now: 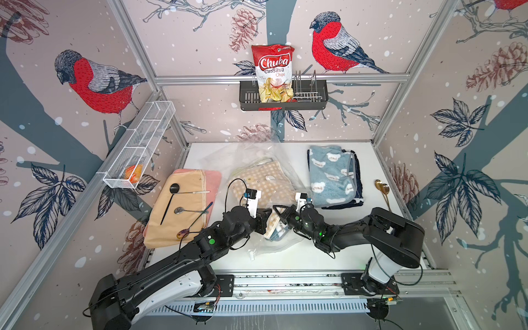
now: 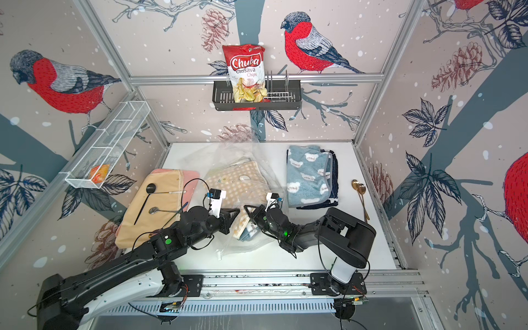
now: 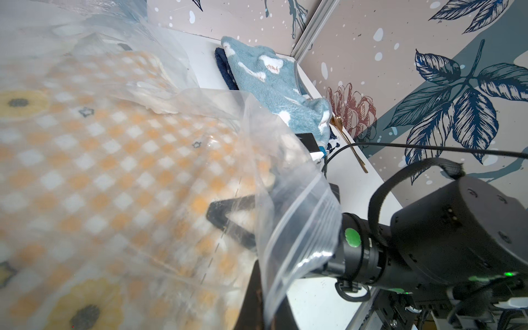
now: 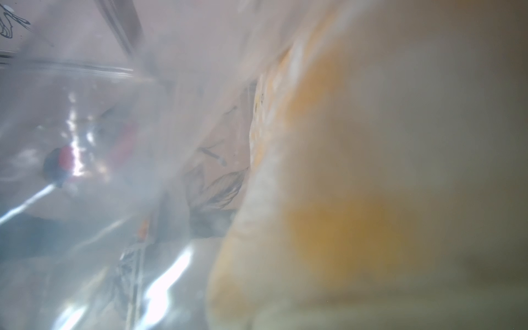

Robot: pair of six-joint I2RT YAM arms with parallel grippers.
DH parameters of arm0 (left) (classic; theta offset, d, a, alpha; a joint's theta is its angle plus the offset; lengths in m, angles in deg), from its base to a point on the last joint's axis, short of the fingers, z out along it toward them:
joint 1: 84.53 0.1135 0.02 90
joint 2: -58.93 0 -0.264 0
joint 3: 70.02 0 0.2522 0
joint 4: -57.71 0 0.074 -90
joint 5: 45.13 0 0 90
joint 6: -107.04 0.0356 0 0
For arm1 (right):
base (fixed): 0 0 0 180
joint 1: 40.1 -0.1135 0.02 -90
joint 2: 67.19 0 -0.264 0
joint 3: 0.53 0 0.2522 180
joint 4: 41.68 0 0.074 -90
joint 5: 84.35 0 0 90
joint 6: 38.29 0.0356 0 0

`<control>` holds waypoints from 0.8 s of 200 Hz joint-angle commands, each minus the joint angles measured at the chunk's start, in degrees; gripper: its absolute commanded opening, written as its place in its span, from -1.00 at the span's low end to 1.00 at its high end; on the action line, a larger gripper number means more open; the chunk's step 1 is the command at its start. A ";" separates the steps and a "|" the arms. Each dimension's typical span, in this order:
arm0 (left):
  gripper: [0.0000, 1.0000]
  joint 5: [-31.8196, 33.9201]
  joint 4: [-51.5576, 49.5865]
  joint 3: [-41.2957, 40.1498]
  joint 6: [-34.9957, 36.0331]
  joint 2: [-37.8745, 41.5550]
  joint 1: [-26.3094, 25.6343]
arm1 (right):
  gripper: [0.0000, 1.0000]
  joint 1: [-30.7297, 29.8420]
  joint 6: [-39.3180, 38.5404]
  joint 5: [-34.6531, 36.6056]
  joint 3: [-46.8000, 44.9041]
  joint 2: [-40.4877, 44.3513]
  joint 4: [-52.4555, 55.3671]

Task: Take the blanket out of the vacuum bag
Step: Take out the blanket from the vacuum bag.

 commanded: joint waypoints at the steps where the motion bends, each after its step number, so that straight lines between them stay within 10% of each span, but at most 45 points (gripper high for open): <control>1: -1.00 1.57 1.58 0.23 -0.01 -0.03 0.00 | -1.00 -0.66 -2.15 -0.64 -0.54 2.88 0.89; 160: -1.00 3.88 5.99 1.32 0.51 -4.19 4.22 | -1.00 -8.06 -6.69 7.97 -10.17 30.81 13.49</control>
